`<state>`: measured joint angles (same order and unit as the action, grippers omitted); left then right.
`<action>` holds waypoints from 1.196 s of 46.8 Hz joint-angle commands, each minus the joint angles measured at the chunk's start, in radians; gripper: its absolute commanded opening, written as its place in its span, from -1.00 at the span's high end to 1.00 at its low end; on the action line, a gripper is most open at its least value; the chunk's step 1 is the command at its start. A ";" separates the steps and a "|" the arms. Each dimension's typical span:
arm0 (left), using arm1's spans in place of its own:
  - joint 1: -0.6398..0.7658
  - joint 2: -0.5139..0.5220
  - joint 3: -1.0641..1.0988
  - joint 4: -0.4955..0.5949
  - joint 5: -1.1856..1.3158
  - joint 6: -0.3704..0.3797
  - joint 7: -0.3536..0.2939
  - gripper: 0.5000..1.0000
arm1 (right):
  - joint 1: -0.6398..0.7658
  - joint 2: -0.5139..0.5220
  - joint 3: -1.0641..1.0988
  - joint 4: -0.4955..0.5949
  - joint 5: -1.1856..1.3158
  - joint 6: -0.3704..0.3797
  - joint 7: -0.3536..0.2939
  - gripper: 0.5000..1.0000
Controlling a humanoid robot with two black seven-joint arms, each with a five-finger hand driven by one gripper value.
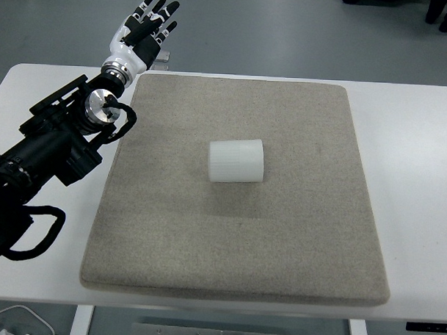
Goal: Flip white cup upright
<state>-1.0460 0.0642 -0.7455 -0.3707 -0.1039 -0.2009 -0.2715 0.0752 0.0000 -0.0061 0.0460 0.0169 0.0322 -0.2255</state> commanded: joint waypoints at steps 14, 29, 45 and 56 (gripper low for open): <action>0.001 0.000 0.000 -0.004 0.000 0.000 0.000 -0.98 | 0.000 0.000 0.000 0.000 0.000 0.000 0.000 -0.71; -0.019 0.012 0.012 -0.005 -0.016 0.001 0.000 -0.98 | 0.000 0.000 0.000 0.000 0.000 0.000 0.000 -0.72; -0.031 0.042 0.018 -0.014 -0.013 -0.005 0.003 -0.98 | 0.000 0.000 0.000 0.000 0.000 0.000 0.000 -0.72; -0.032 0.032 0.067 -0.010 0.003 -0.002 0.008 -0.97 | 0.000 0.000 0.000 0.000 0.000 0.000 0.000 -0.72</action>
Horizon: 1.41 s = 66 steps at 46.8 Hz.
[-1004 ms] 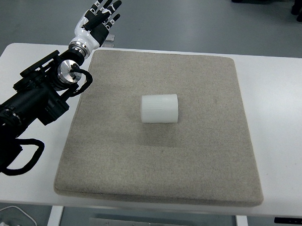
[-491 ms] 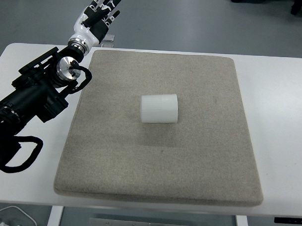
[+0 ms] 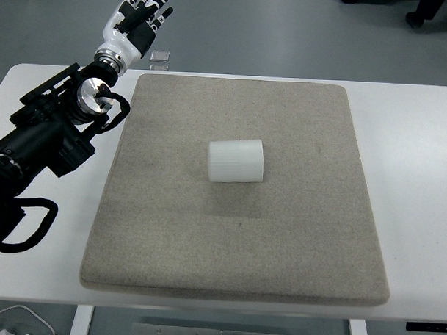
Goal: Flip white cup upright
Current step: 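Swing the left hand over the mat toward the white cup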
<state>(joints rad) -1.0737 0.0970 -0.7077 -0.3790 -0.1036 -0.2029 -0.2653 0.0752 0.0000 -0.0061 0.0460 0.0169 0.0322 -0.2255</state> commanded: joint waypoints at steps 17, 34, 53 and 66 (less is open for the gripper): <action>-0.071 -0.002 0.111 -0.009 0.030 -0.010 0.001 -0.98 | 0.000 0.000 0.000 0.000 0.000 0.000 0.000 -0.72; -0.084 0.033 0.175 -0.207 0.248 0.014 0.001 -0.98 | 0.000 0.000 0.000 0.000 0.000 0.000 0.000 -0.72; -0.147 0.142 0.276 -0.406 0.449 0.007 0.029 -0.97 | 0.000 0.000 0.000 0.000 0.000 0.000 0.000 -0.71; -0.244 0.233 0.494 -0.546 0.467 -0.001 0.037 -0.97 | 0.000 0.000 0.000 0.000 0.000 0.000 0.000 -0.72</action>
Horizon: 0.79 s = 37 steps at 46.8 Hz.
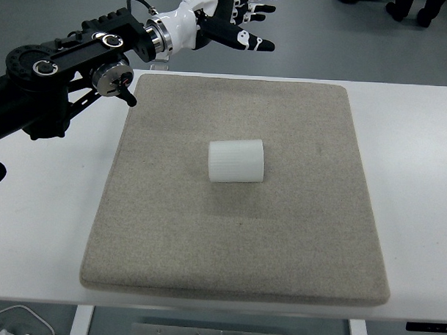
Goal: Flip white cup upright
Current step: 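Swing the left hand over the mat toward the white cup, then lower the left hand and hook fingers into the cup's open end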
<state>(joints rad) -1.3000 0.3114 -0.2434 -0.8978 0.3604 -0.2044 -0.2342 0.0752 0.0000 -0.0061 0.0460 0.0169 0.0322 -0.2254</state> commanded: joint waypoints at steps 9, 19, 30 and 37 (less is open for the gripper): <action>-0.036 0.017 0.039 -0.044 0.008 0.000 0.168 -0.97 | 0.000 0.000 0.000 0.000 0.000 0.000 0.000 -0.72; -0.094 0.023 0.042 -0.090 0.097 -0.003 0.403 -0.98 | 0.000 0.000 0.000 0.000 0.000 0.000 0.000 -0.72; -0.186 0.089 0.191 -0.268 0.098 0.000 0.530 -0.98 | 0.000 0.000 0.000 0.000 0.000 0.000 0.000 -0.72; -0.209 0.140 0.256 -0.406 0.103 0.045 0.582 -0.98 | 0.000 0.000 0.000 0.000 0.000 0.000 0.000 -0.72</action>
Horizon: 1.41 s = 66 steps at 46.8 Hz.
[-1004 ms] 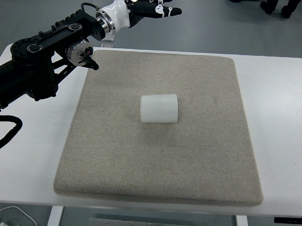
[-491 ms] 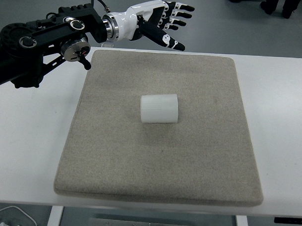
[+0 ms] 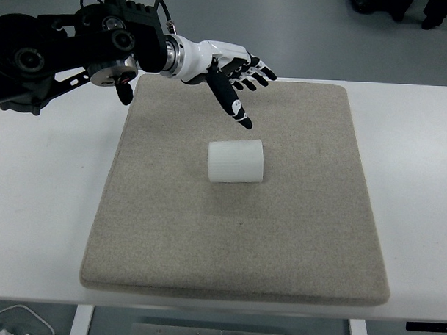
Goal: Flip white cup upright
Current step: 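Lower the left hand and hook fingers into the cup's open end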
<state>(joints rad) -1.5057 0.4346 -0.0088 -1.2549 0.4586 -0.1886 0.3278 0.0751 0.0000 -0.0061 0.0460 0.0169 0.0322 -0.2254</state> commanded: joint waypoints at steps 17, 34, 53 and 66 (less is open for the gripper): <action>0.013 -0.019 0.029 -0.054 0.221 0.115 0.040 -0.98 | 0.000 0.000 0.000 0.000 0.000 0.000 0.000 -0.72; 0.077 -0.105 0.029 -0.029 0.227 0.150 0.088 -0.98 | 0.000 0.000 0.000 0.000 0.000 0.000 0.000 -0.72; 0.104 -0.138 0.061 0.011 0.233 0.150 0.093 -0.97 | 0.000 0.000 0.000 0.000 0.000 0.000 0.000 -0.71; 0.107 -0.163 0.062 0.043 0.261 0.140 0.091 -0.97 | 0.000 0.000 0.000 0.000 0.000 0.000 0.000 -0.72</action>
<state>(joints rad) -1.4004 0.2728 0.0531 -1.2129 0.7154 -0.0478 0.4191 0.0751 0.0000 -0.0061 0.0460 0.0169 0.0323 -0.2255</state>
